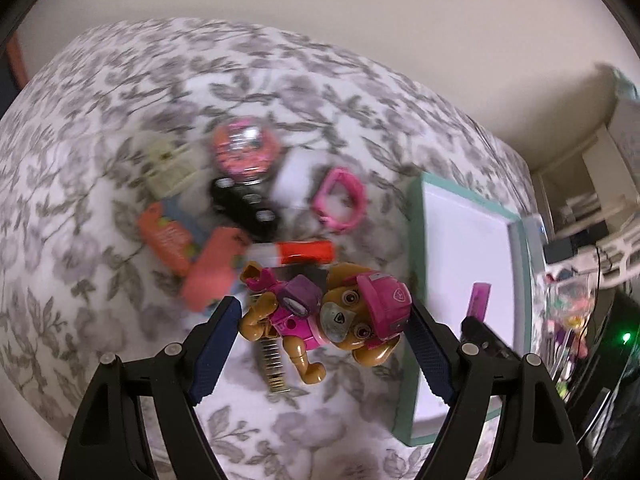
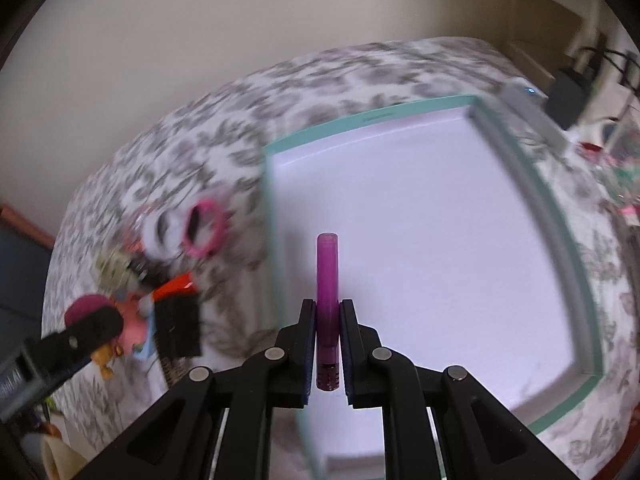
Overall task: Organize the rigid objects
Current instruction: 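Carry the tube into the box lid while left tool carries the puppy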
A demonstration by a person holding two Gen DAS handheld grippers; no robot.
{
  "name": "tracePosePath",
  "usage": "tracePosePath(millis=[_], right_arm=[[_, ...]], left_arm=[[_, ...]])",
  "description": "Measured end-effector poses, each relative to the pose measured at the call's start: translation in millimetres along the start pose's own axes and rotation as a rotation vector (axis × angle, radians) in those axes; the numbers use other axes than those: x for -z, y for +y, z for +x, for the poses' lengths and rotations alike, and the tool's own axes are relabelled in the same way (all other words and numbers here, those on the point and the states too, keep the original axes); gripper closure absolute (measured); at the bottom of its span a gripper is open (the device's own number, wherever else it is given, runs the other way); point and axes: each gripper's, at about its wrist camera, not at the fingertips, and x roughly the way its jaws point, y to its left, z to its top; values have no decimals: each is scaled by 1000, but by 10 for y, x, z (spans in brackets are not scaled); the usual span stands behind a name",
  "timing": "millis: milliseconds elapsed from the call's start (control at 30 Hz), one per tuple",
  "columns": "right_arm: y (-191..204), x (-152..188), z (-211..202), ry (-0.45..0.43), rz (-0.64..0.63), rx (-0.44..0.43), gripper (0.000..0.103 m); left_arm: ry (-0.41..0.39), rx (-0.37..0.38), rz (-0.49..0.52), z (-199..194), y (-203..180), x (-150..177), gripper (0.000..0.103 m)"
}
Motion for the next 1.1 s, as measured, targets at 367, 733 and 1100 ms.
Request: tracePosePath(millis=[367, 733, 1100], right_arm=[[-702, -233, -172, -78, 149, 103, 91], [-1155, -239, -168, -84, 209, 209, 91], [-1091, -154, 87, -4, 164, 231, 91]], left_arm=[[-4, 34, 188, 292, -980, -113, 20], [7, 66, 299, 689, -1540, -3, 20], [88, 58, 286, 972, -1464, 73, 20]])
